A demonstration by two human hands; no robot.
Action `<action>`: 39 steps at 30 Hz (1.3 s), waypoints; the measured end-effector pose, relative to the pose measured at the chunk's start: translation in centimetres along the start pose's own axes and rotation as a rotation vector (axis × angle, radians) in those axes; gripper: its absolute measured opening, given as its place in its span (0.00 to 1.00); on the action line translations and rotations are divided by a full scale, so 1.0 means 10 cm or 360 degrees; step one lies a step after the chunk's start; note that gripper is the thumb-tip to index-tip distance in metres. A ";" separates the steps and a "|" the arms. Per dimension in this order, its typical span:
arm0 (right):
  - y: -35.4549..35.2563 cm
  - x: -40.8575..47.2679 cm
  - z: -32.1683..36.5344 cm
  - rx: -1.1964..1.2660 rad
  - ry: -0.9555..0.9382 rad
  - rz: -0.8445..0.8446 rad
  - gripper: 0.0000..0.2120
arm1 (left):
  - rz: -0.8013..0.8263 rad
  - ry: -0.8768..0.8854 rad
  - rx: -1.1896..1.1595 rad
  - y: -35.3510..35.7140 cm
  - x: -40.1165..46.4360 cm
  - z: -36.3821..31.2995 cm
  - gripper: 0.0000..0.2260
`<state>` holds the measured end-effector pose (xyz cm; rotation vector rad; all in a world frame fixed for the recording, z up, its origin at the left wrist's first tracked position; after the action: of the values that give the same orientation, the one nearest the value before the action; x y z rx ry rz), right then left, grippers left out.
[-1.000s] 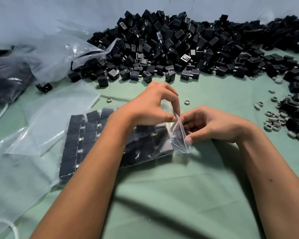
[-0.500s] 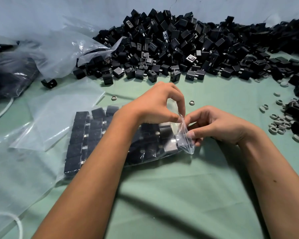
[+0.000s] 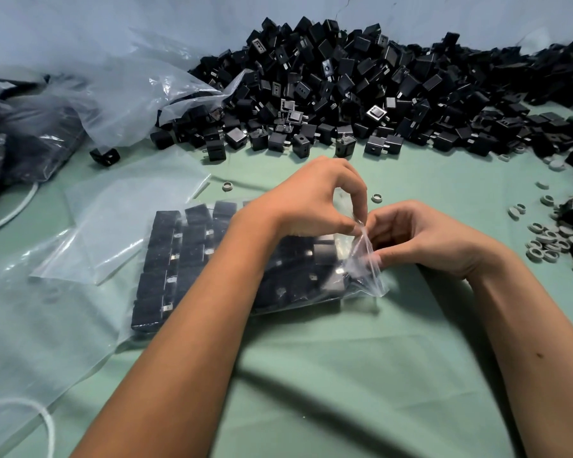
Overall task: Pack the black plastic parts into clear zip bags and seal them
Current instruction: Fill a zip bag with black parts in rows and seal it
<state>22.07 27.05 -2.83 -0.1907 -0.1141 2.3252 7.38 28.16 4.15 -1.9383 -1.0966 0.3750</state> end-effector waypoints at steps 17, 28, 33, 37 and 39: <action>-0.16 -0.03 -0.02 -0.0148 0.0071 -0.0246 0.15 | -0.0020 -0.0123 0.0173 0.01 0.02 0.10 0.13; 0.01 -0.05 0.09 -0.0396 0.0188 -0.0082 0.06 | -0.0368 -0.0677 0.0643 0.31 -0.59 0.10 0.21; 0.04 -0.07 0.08 -0.0437 0.0228 -0.0001 0.12 | -0.0388 -0.0850 0.0639 0.53 -0.71 0.13 0.28; 0.10 -0.08 0.07 -0.0441 0.0207 0.0089 0.14 | -0.0420 -0.0866 0.0724 0.54 -0.71 0.16 0.29; 0.11 -0.08 0.07 -0.0479 0.0205 0.0102 0.14 | -0.0400 -0.0890 0.0744 0.54 -0.70 0.18 0.29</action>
<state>21.68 25.72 -2.20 -0.4998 -0.3987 2.3429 5.26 22.06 -2.16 -1.2897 -1.4305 0.9753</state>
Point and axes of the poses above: each hand's wrist, its own x-axis towards the middle knuckle, its own y-axis out of the palm, z = x × y, the point moved 6 cm from there along x, towards the middle knuckle
